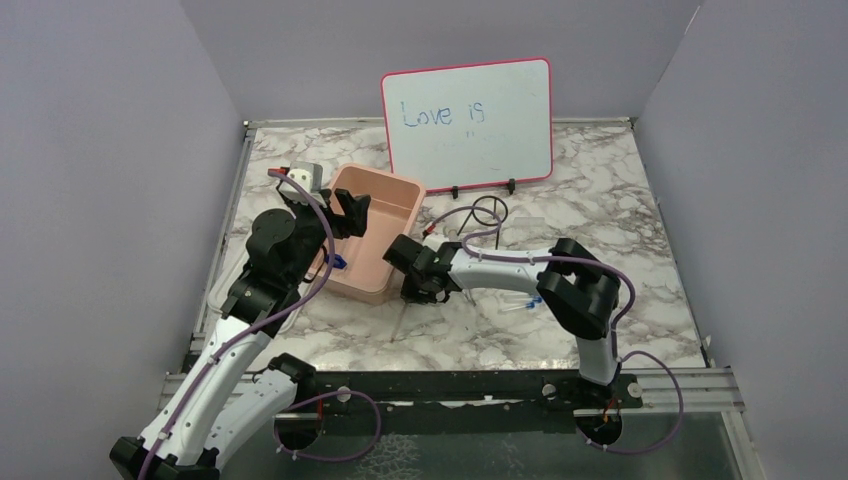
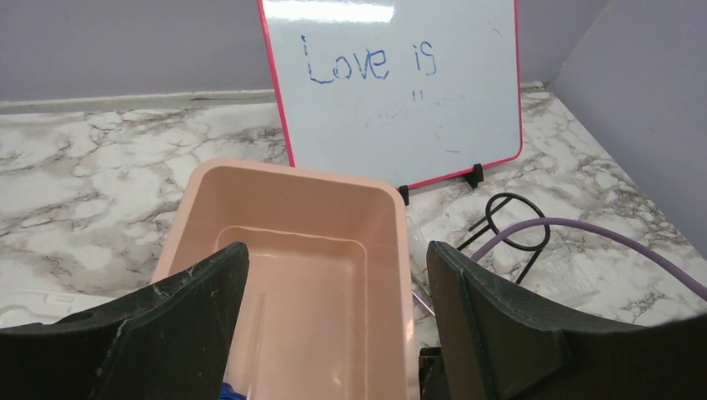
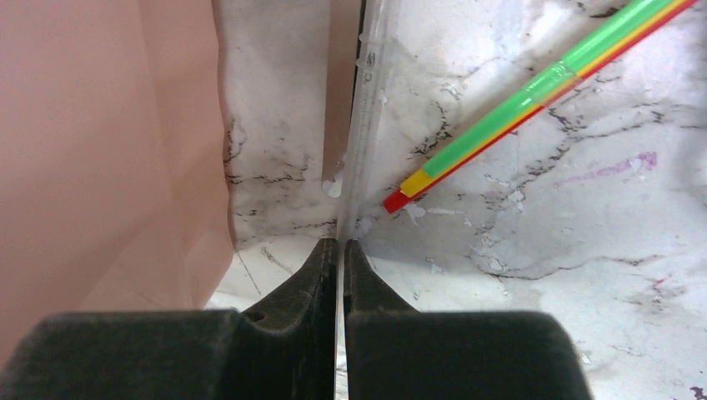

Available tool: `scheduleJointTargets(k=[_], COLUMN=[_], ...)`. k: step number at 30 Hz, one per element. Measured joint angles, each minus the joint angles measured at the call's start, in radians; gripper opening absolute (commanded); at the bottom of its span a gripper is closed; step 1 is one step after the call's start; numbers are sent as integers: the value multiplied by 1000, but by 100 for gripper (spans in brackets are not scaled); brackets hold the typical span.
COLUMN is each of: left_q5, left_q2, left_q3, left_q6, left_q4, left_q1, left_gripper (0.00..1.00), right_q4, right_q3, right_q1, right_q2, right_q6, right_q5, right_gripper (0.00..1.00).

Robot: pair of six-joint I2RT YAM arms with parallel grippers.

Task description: Organize the chemistry lab equipment

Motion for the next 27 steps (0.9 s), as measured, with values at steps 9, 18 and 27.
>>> scheduleJointTargets(k=[9, 18, 27], left_q5=[3, 3, -90], left_q2=[2, 19, -18], left_q3=[-11, -4, 106], left_q6=[-8, -11, -11], left_q4=[6, -8, -54], left_q1=[0, 0, 0], left_gripper=[81, 81, 81], right_q4=[88, 284, 330], right_q3=[-199, -334, -150], right_q1=[2, 2, 2], right_q2=[-188, -504, -541], right_q6=[-39, -161, -260], right_q5=[36, 96, 100], right_gripper=[1, 1, 1])
